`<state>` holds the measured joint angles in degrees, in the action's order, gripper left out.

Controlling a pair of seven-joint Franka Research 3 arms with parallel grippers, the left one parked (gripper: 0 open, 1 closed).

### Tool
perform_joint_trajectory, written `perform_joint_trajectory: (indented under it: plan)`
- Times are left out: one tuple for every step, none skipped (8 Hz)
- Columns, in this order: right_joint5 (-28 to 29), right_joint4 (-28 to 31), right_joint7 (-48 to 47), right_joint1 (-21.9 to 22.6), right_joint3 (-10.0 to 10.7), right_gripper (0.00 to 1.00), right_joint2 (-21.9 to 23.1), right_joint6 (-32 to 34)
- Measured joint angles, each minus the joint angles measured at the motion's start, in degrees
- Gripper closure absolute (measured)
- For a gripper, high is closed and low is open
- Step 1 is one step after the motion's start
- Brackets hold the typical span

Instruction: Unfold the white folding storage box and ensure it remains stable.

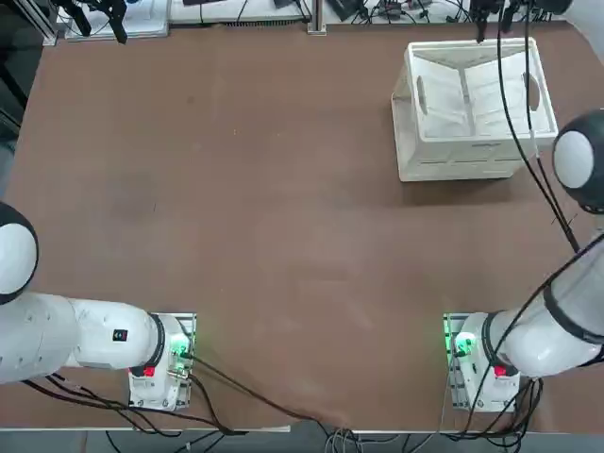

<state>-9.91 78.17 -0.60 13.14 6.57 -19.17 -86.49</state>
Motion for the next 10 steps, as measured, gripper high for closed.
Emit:
perform_joint_trajectory:
  plan:
    - [0.34,7.25,3.82,-2.43,0.01,0.29,3.32,-5.19]
    - [1.04,11.58,8.16,-5.17,0.04,0.32,5.50,-7.28]
    - [1.43,13.75,10.76,-7.26,0.06,0.41,6.39,-8.22]
    - [1.49,14.91,11.32,-8.15,0.04,0.55,6.26,-9.07]
    - [1.49,15.72,11.41,-8.75,0.01,0.64,5.72,-10.29]
    - [1.49,16.32,11.43,-9.66,0.01,0.85,4.88,-12.08]
    - [1.49,17.14,11.51,-10.61,0.01,0.97,3.98,-14.55]
    - [1.49,18.70,11.60,-11.48,0.01,0.98,3.19,-17.77]
    - [1.49,20.70,11.61,-12.27,0.01,0.99,2.67,-20.79]
    - [1.49,22.41,11.62,-12.92,0.01,0.99,2.36,-22.73]
